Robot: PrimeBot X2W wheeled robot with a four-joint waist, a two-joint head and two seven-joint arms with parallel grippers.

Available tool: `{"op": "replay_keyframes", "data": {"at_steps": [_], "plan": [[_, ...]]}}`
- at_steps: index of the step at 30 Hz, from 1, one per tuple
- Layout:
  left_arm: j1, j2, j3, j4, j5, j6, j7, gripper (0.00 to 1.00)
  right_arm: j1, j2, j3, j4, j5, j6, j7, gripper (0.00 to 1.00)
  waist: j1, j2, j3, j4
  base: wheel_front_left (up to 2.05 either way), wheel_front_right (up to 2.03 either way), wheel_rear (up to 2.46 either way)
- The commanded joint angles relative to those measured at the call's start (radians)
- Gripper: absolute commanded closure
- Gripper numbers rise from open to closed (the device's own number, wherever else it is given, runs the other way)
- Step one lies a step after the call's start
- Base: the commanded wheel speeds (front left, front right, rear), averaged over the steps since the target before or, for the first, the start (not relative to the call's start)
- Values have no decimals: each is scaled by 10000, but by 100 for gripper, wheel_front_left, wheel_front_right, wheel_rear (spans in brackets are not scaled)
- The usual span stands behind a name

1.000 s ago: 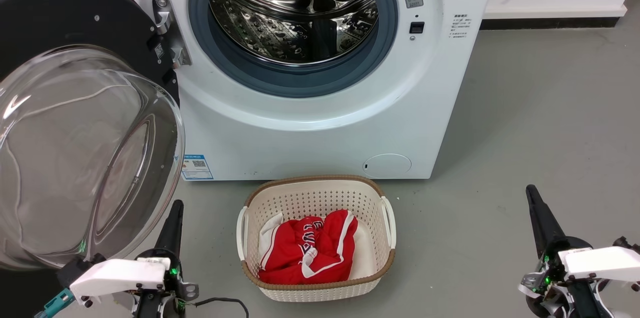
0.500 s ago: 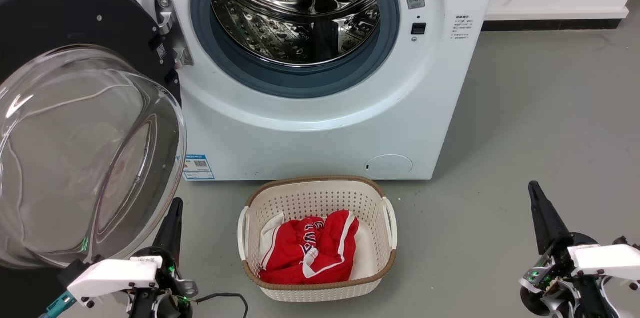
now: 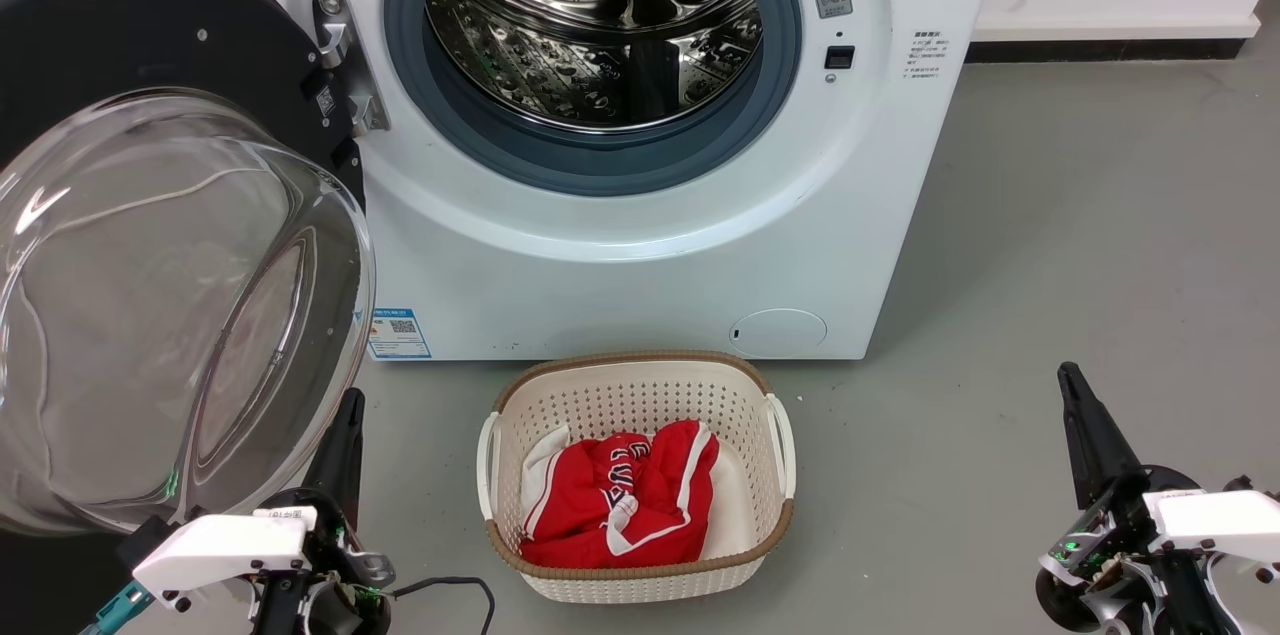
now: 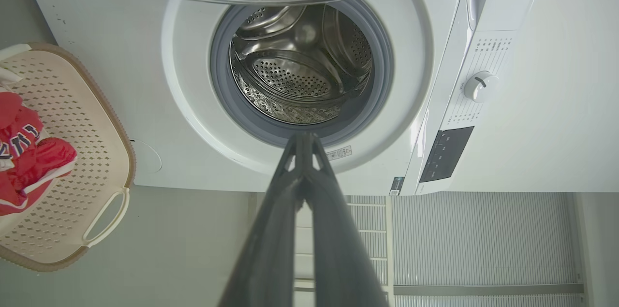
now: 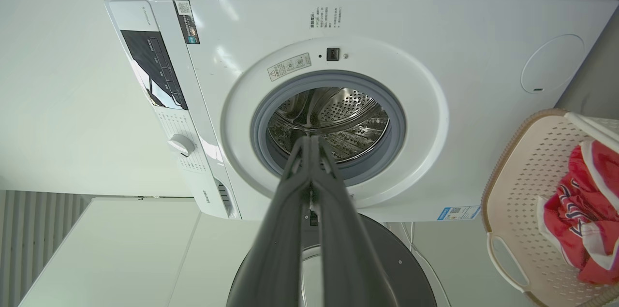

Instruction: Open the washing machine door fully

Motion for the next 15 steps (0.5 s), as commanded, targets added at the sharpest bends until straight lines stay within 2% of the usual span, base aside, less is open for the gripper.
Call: {"op": "replay_keyframes", "data": {"at_steps": [1, 15], "plan": [[-53, -5, 28, 13, 14, -21, 42, 100, -120, 33, -23, 17, -22, 0, 46, 100, -1, 0, 0, 0, 0, 0, 0], [-59, -32, 62, 15, 62, -21, 72, 100, -125, 58, -71, 21, -68, 0, 77, 100, -1, 0, 0, 0, 0, 0, 0]]}}
